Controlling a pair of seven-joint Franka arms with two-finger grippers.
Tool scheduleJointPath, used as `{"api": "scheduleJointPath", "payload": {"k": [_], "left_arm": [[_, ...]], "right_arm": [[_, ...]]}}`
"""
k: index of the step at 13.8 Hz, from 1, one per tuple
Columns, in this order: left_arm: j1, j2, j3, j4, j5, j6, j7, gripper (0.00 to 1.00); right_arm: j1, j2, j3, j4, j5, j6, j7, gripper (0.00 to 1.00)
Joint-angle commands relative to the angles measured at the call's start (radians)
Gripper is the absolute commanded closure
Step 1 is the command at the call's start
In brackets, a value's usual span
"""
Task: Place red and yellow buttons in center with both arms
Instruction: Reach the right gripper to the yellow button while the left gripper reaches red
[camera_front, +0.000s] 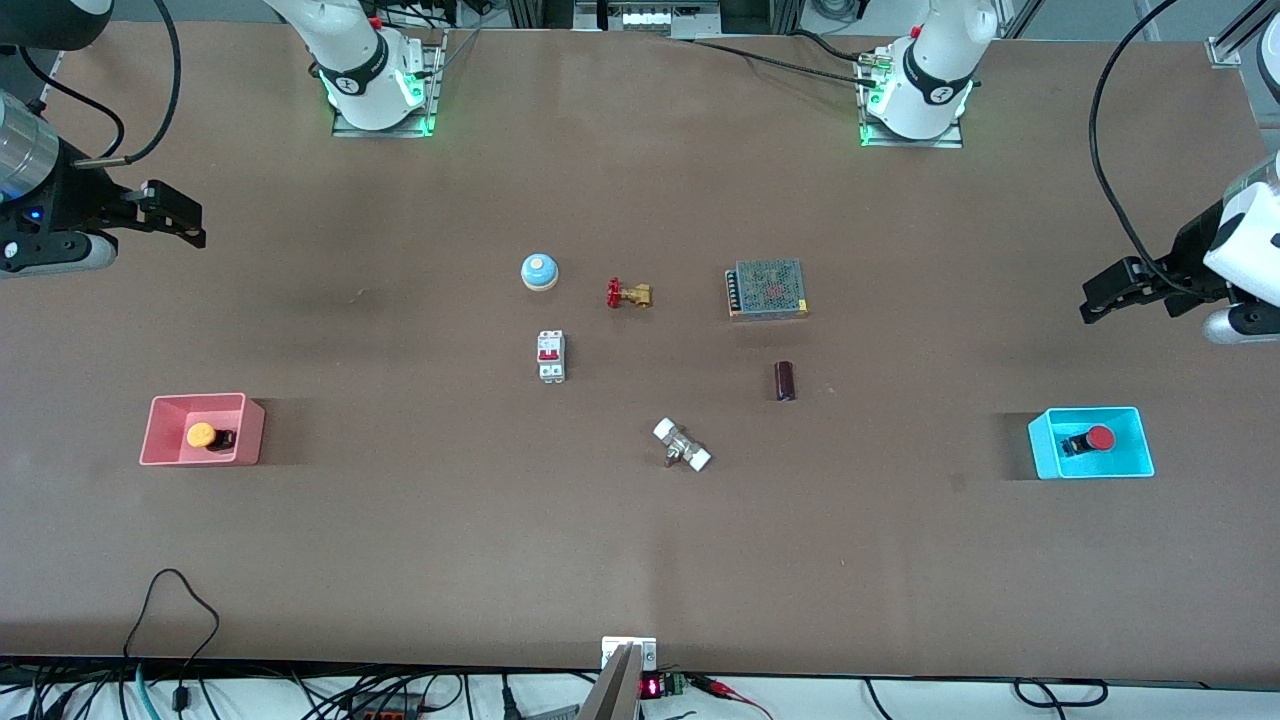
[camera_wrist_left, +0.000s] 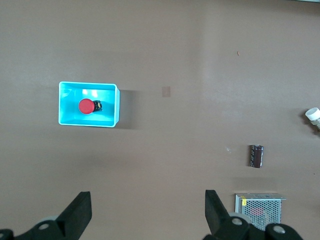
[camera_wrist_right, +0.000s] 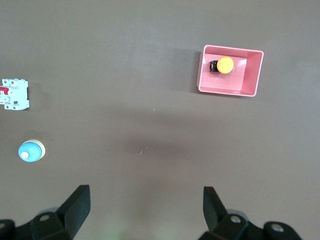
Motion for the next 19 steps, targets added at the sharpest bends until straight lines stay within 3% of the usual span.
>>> {"api": "scheduleJointPath", "payload": {"k": [1, 5, 11, 16, 19], "left_arm": [[0.004, -0.031, -0.005, -0.032, -0.008, 0.012, 0.007, 0.0], [0.004, -0.028, -0.005, -0.029, -0.008, 0.011, 0.007, 0.0], [0.003, 0.078, 0.004, 0.051, 0.0, 0.011, 0.004, 0.0], [0.01, 0.268, 0.015, 0.106, 0.001, 0.021, 0.005, 0.0], [0.081, 0.423, 0.024, 0.194, -0.008, 0.025, 0.013, 0.0]], "right_arm": [[-0.004, 0.007, 0.003, 0.02, -0.016, -0.01, 0.004, 0.0], [-0.004, 0.016, 0.003, 0.012, -0.016, 0.004, 0.005, 0.0], [-0.067, 0.148, 0.003, 0.003, -0.03, 0.12, -0.091, 0.0], [-0.13, 0.289, -0.029, 0.003, -0.043, 0.355, -0.222, 0.0], [-0.135, 0.37, -0.057, 0.003, -0.043, 0.495, -0.275, 0.0]]}}
